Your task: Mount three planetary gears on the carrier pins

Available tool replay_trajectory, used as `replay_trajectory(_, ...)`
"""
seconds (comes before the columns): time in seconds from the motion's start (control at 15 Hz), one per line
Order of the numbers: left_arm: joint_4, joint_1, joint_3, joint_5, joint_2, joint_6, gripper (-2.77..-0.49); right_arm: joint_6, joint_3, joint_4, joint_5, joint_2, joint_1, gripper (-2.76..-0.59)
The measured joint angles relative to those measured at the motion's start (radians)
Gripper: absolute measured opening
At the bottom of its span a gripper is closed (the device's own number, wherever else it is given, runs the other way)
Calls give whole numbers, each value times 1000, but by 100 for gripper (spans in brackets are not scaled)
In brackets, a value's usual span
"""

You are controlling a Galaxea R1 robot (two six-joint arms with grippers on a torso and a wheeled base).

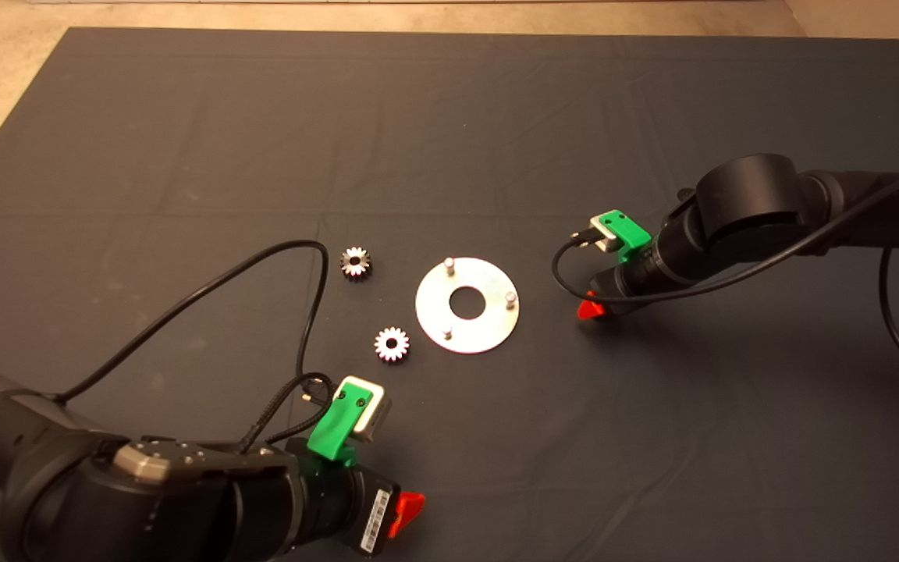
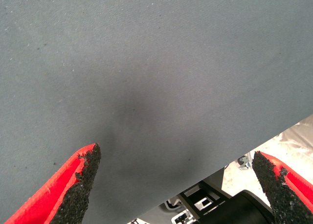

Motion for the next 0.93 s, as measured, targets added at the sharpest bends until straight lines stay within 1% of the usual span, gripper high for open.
replay_trajectory(0.13, 0, 0, 0, 0, 0, 0, -104, -1, -7, 0, 0, -1, 0, -126)
replay_trajectory(0.2, 0, 0, 0, 0, 0, 0, -104, -3, -13, 0, 1, 0, 0, -136)
replay_trajectory(0.33, 0, 0, 0, 0, 0, 0, -104, -3, -29, 0, 1, 0, -3, -138)
replay_trajectory(0.47, 0, 0, 0, 0, 0, 0, -104, -4, -43, 0, 4, 0, -3, -153)
replay_trajectory(0.53, 0, 0, 0, 0, 0, 0, -104, -5, -47, 0, 2, 0, -3, -153)
replay_trajectory(0.6, 0, 0, 0, 0, 0, 0, -104, -12, -47, 0, 3, 0, -4, -154)
replay_trajectory(0.67, 0, 0, 0, 0, 0, 0, -104, -14, -47, 0, 3, 0, -7, -164)
replay_trajectory(0.73, 0, 0, 0, 0, 0, 0, -104, -14, -47, 0, 4, 1, -10, -164)
replay_trajectory(0.8, 0, 0, 0, 0, 0, 0, -104, -15, -47, 0, 4, 1, -11, -168)
replay_trajectory(0.87, 0, 0, 0, 0, 0, 0, -104, -15, -47, 0, 6, 1, -11, -178)
replay_trajectory(0.93, 0, 0, 0, 0, 0, 0, -104, -15, -47, 0, 8, 1, -11, -180)
